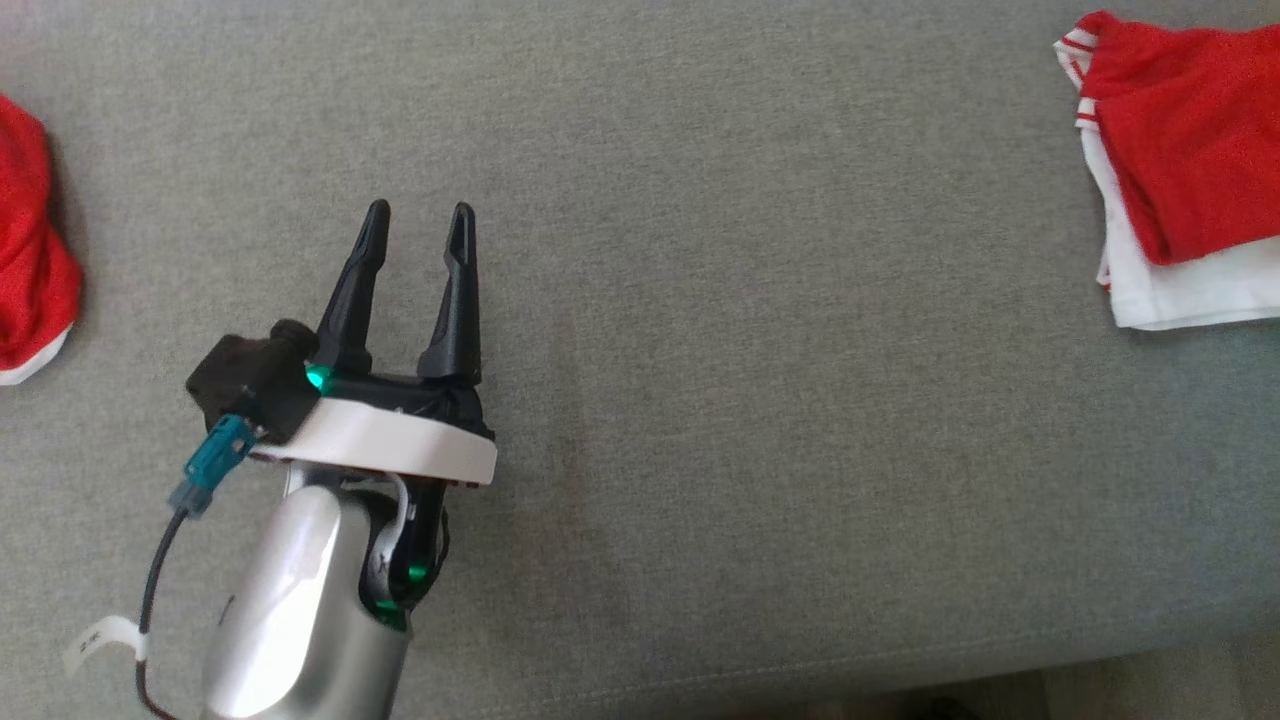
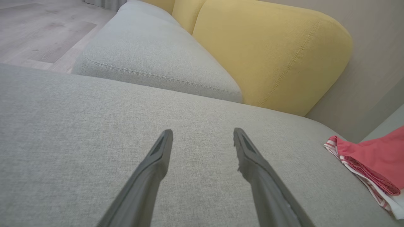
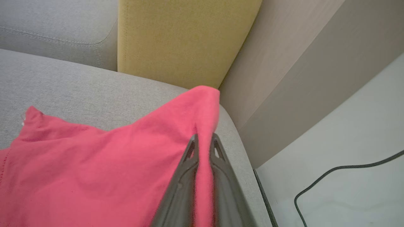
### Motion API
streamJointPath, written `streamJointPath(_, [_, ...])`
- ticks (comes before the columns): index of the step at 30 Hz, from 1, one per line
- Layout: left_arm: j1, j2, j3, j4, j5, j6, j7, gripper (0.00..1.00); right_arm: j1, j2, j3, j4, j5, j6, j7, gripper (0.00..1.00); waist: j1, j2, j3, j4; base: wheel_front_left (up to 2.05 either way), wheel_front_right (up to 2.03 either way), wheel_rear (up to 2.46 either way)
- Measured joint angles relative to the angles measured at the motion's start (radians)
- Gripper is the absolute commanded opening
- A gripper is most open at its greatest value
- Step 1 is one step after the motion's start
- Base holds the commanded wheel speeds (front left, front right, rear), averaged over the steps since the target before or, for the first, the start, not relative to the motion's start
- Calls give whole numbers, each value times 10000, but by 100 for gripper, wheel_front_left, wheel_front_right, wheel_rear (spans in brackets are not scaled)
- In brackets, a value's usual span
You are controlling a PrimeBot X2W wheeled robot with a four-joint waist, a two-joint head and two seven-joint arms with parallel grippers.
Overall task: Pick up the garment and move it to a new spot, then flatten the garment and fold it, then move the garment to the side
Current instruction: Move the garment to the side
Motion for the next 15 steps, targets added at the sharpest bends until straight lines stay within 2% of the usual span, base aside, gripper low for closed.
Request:
streamJointPath(4, [-2,0,-2,15,0,-2,0,100,1,58,-341,-96,-153,0,27,0,0,0,150,66,0,0,0])
streamJointPath(5, [-2,0,0,25,0,0,0,100,7,73,-382,-167,-144,0,27,37,0,0,164,80,0,0,0])
streamJointPath(6, [-3,0,4,29,0,0,0,100,7,117,-407,-247,-115,0,27,93,-1,0,167,88,0,0,0])
streamJointPath(7, [-3,0,4,42,-8,0,0,100,6,184,-454,-313,10,0,54,100,-1,0,161,93,0,0,0])
streamJointPath(15, [-7,0,25,169,-125,0,-2,100,35,495,-683,-1001,148,0,107,100,-2,0,-199,91,0,0,0])
